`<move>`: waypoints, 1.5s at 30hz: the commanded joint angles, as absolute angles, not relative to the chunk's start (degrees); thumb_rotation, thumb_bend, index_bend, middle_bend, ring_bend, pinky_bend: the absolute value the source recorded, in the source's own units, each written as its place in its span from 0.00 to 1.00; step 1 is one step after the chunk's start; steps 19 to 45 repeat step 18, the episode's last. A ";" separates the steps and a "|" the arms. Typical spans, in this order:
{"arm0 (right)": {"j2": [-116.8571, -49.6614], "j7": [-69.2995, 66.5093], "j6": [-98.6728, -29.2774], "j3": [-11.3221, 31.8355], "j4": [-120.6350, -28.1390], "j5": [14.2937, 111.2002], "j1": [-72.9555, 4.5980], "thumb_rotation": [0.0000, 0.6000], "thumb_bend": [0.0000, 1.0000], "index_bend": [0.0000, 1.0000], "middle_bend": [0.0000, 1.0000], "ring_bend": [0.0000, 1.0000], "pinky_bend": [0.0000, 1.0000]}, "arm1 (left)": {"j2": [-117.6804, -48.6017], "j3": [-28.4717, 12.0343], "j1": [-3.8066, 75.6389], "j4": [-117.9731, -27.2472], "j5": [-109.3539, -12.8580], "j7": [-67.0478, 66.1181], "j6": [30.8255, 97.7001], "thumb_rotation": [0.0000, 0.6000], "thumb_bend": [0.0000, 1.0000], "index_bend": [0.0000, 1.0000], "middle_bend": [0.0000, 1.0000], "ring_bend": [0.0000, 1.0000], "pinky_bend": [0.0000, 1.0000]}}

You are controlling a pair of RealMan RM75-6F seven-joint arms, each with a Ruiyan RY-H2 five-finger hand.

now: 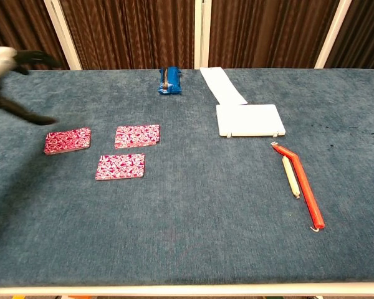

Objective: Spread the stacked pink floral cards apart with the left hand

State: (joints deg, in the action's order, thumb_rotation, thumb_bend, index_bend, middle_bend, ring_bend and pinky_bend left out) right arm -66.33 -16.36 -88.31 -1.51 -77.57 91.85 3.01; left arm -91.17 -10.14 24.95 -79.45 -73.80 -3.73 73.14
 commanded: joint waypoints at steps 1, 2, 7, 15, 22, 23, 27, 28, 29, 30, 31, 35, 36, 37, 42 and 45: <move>-66.48 -15.99 -88.87 -1.65 -78.00 92.47 2.85 1.00 0.12 0.00 0.00 0.00 0.00 | -84.52 -3.03 17.30 -83.70 -81.32 -2.79 82.30 1.00 0.08 0.19 0.15 0.07 0.17; -66.51 -15.89 -89.00 -1.68 -78.13 92.62 2.83 1.00 0.12 0.00 0.00 0.00 0.00 | -83.61 -1.83 16.00 -83.84 -82.46 -2.80 83.89 1.00 0.08 0.19 0.15 0.07 0.17; -66.90 -15.11 -89.59 -2.03 -78.76 93.59 2.76 1.00 0.12 0.00 0.00 0.00 0.00 | -80.82 2.72 9.23 -81.90 -85.06 -3.66 90.77 1.00 0.07 0.17 0.15 0.07 0.17; -66.70 -12.16 -90.53 -2.75 -79.82 94.68 3.15 1.00 0.12 0.00 0.00 0.00 0.00 | -80.35 5.86 0.48 -79.04 -85.19 -0.78 97.41 1.00 0.08 0.17 0.15 0.07 0.16; -66.52 -11.22 -90.99 -2.88 -80.46 94.95 3.33 1.00 0.12 0.00 0.00 0.00 0.00 | -80.83 5.48 -0.97 -77.56 -85.85 1.31 99.06 1.00 0.08 0.17 0.15 0.07 0.16; -66.52 -11.22 -90.99 -2.88 -80.46 94.95 3.33 1.00 0.12 0.00 0.00 0.00 0.00 | -80.83 5.48 -0.97 -77.56 -85.85 1.31 99.06 1.00 0.08 0.17 0.15 0.07 0.16; -66.52 -11.22 -90.99 -2.88 -80.46 94.95 3.33 1.00 0.12 0.00 0.00 0.00 0.00 | -80.83 5.48 -0.97 -77.56 -85.85 1.31 99.06 1.00 0.08 0.17 0.15 0.07 0.16; -66.52 -11.22 -90.99 -2.88 -80.46 94.95 3.33 1.00 0.12 0.00 0.00 0.00 0.00 | -80.83 5.48 -0.97 -77.56 -85.85 1.31 99.06 1.00 0.08 0.17 0.15 0.07 0.16; -66.52 -11.22 -90.99 -2.88 -80.46 94.95 3.33 1.00 0.12 0.00 0.00 0.00 0.00 | -80.83 5.48 -0.97 -77.56 -85.85 1.31 99.06 1.00 0.08 0.17 0.15 0.07 0.16; -66.52 -11.22 -90.99 -2.88 -80.46 94.95 3.33 1.00 0.12 0.00 0.00 0.00 0.00 | -80.83 5.48 -0.97 -77.56 -85.85 1.31 99.06 1.00 0.08 0.17 0.15 0.07 0.16; -66.52 -11.22 -90.99 -2.88 -80.46 94.95 3.33 1.00 0.12 0.00 0.00 0.00 0.00 | -80.83 5.48 -0.97 -77.56 -85.85 1.31 99.06 1.00 0.08 0.17 0.15 0.07 0.16; -66.52 -11.22 -90.99 -2.88 -80.46 94.95 3.33 1.00 0.12 0.00 0.00 0.00 0.00 | -80.83 5.48 -0.97 -77.56 -85.85 1.31 99.06 1.00 0.08 0.17 0.15 0.07 0.16; -66.52 -11.22 -90.99 -2.88 -80.46 94.95 3.33 1.00 0.12 0.00 0.00 0.00 0.00 | -80.83 5.48 -0.97 -77.56 -85.85 1.31 99.06 1.00 0.08 0.17 0.15 0.07 0.16; -66.52 -11.22 -90.99 -2.88 -80.46 94.95 3.33 1.00 0.12 0.00 0.00 0.00 0.00 | -80.83 5.48 -0.97 -77.56 -85.85 1.31 99.06 1.00 0.08 0.17 0.15 0.07 0.16; -66.52 -11.22 -90.99 -2.88 -80.46 94.95 3.33 1.00 0.12 0.00 0.00 0.00 0.00 | -80.83 5.48 -0.97 -77.56 -85.85 1.31 99.06 1.00 0.08 0.17 0.15 0.07 0.16; -66.52 -11.22 -90.99 -2.88 -80.46 94.95 3.33 1.00 0.12 0.00 0.00 0.00 0.00 | -80.83 5.48 -0.97 -77.56 -85.85 1.31 99.06 1.00 0.08 0.17 0.15 0.07 0.16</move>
